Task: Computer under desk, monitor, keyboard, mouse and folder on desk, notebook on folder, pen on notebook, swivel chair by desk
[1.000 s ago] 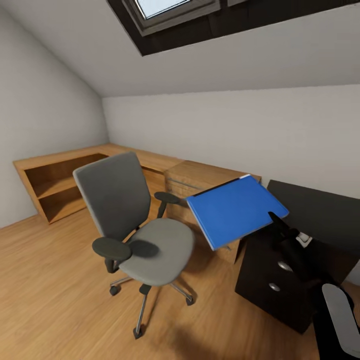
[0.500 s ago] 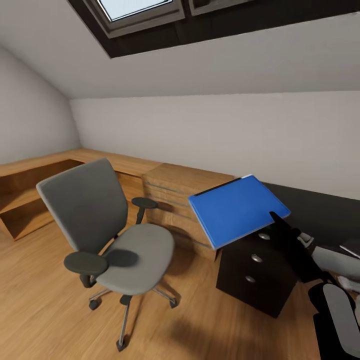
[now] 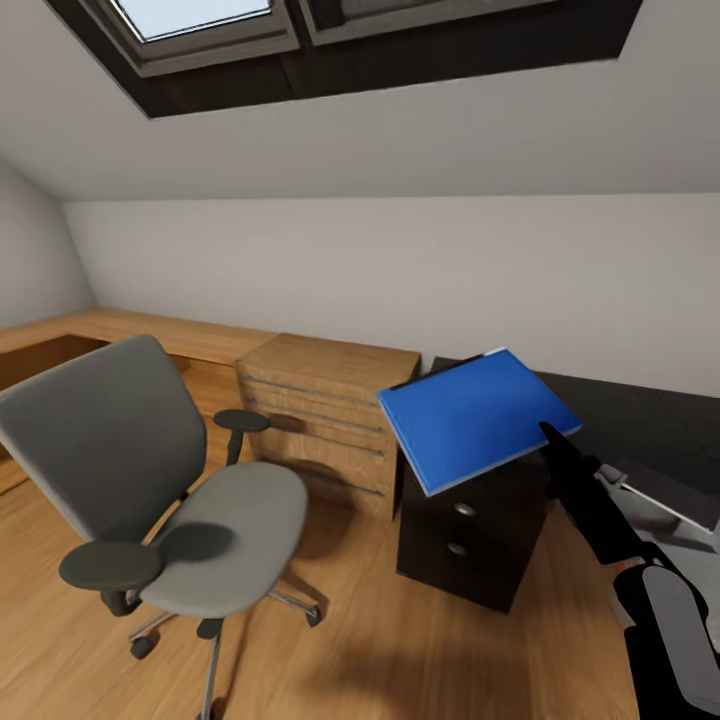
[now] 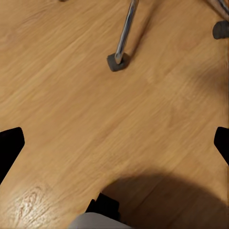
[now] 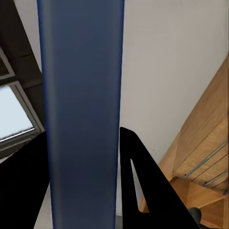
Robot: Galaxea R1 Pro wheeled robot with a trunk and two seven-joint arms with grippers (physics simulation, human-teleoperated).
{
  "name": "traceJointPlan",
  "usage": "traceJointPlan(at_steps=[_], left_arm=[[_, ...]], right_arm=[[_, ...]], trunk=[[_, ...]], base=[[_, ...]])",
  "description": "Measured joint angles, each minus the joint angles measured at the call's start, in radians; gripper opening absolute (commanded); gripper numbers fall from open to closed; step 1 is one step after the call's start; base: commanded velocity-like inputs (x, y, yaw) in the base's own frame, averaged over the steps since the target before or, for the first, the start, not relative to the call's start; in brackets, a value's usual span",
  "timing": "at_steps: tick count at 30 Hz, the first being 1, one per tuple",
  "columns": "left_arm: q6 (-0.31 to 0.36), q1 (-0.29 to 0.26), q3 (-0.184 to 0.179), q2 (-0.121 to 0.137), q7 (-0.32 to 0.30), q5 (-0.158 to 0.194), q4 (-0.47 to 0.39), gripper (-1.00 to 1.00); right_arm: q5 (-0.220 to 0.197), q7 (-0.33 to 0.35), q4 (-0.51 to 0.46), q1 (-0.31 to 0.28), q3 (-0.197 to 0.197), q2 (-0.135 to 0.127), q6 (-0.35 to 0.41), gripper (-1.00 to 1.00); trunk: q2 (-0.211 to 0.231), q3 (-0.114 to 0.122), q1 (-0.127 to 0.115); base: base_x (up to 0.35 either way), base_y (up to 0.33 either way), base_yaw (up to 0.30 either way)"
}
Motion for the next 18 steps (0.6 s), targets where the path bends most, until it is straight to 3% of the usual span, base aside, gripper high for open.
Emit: traceJointPlan(at_steps=[18], left_arm=[[-0.003,-0.001,0.001,-0.006,0.000,-0.001,0.032,1.00]], right_arm=[[0.001,-0.010,0.001,0.000,0.034,0.000,-0.003,-1.00]], trunk=[[0.126,0.056,-0.069]], base=[[0.000,0.000,-0.300]])
